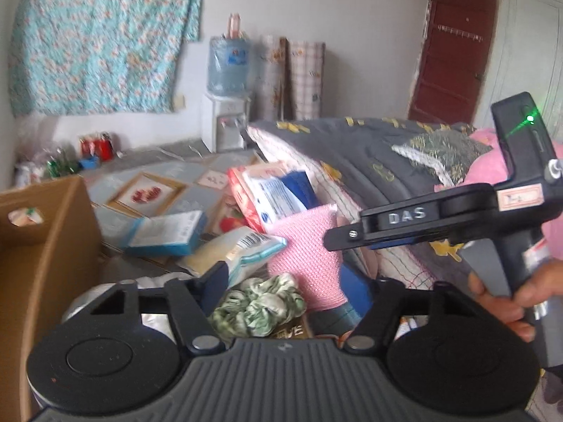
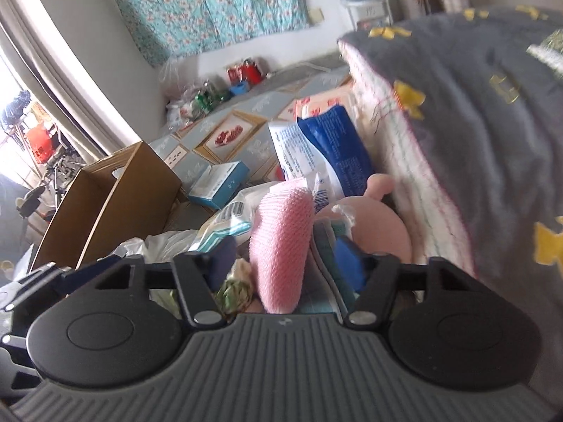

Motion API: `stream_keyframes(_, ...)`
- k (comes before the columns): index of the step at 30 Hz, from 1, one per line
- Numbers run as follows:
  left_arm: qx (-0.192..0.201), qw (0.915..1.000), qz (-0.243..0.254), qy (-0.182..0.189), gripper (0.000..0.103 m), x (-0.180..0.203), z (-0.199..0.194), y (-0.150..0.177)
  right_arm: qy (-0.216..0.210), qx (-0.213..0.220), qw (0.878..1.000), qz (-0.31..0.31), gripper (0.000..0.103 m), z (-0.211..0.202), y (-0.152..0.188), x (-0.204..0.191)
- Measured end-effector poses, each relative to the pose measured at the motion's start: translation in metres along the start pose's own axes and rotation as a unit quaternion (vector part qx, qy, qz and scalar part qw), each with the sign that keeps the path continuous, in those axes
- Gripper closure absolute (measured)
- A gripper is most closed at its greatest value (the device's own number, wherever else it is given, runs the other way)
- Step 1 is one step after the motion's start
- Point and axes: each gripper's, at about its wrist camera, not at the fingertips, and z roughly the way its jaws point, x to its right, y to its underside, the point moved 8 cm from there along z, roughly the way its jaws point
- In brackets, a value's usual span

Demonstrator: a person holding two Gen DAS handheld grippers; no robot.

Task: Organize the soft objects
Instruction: 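Reach the right gripper to the pink sponge and close on it, then lift the pink sponge with the right gripper and carry it over the cardboard box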

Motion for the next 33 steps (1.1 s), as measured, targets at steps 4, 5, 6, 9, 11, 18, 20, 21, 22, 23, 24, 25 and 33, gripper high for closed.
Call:
stream_keyframes(4, -0.021, 0.9997, 0.002, 0.012, 0.04, 0.002, 0.018, 0.0, -0.033, -0.015, 0.999, 0.021, 0.078, 0.014, 0.003, 0.007)
stream_keyframes(5, -0.024, 0.9996, 0.002, 0.015, 0.039, 0.002, 0.021, 0.001, -0.038, -0.011, 0.999, 0.026, 0.079, 0.013, 0.003, 0.009)
stream_keyframes(6, -0.027, 0.9994, 0.002, 0.019, 0.039, 0.003, 0.025, 0.0, -0.046, -0.007, 0.998, 0.03, 0.08, 0.011, 0.002, 0.011)
stream_keyframes(9, -0.037, 0.999, -0.001, 0.026, 0.029, 0.008, 0.034, 0.0, -0.081, 0.007, 0.995, 0.058, 0.081, 0.003, -0.001, 0.021)
stream_keyframes(11, -0.044, 0.9987, -0.006, 0.025, 0.015, 0.012, 0.041, 0.0, -0.101, 0.011, 0.991, 0.081, 0.081, -0.001, -0.002, 0.031)
stream_keyframes(18, -0.092, 0.9943, -0.018, 0.052, 0.007, 0.032, 0.07, -0.003, -0.152, 0.012, 0.98, 0.124, 0.081, -0.008, 0.001, 0.043)
stream_keyframes(20, -0.098, 0.9942, -0.012, 0.041, 0.009, 0.036, 0.077, -0.003, -0.15, 0.018, 0.981, 0.118, 0.081, -0.011, -0.001, 0.042)
stream_keyframes(21, -0.099, 0.9944, -0.009, 0.037, 0.011, 0.038, 0.079, -0.004, -0.149, 0.021, 0.982, 0.117, 0.081, -0.015, -0.001, 0.043)
stream_keyframes(22, -0.098, 0.9945, -0.007, 0.036, 0.013, 0.039, 0.08, -0.005, -0.148, 0.024, 0.982, 0.113, 0.081, -0.018, -0.003, 0.042)
stream_keyframes(23, -0.096, 0.9948, -0.007, 0.036, 0.017, 0.04, 0.079, -0.006, -0.147, 0.028, 0.983, 0.11, 0.081, -0.022, -0.004, 0.041)
stream_keyframes(24, -0.092, 0.995, -0.007, 0.037, 0.019, 0.04, 0.078, -0.008, -0.146, 0.033, 0.983, 0.107, 0.081, -0.027, -0.006, 0.041)
stream_keyframes(25, -0.088, 0.9953, -0.007, 0.039, 0.021, 0.041, 0.077, -0.01, -0.145, 0.038, 0.983, 0.103, 0.081, -0.032, -0.007, 0.039)
stream_keyframes(33, -0.042, 0.998, 0.02, 0.042, 0.036, 0.055, 0.036, -0.034, -0.166, 0.079, 0.98, 0.081, 0.081, -0.084, -0.016, 0.014)
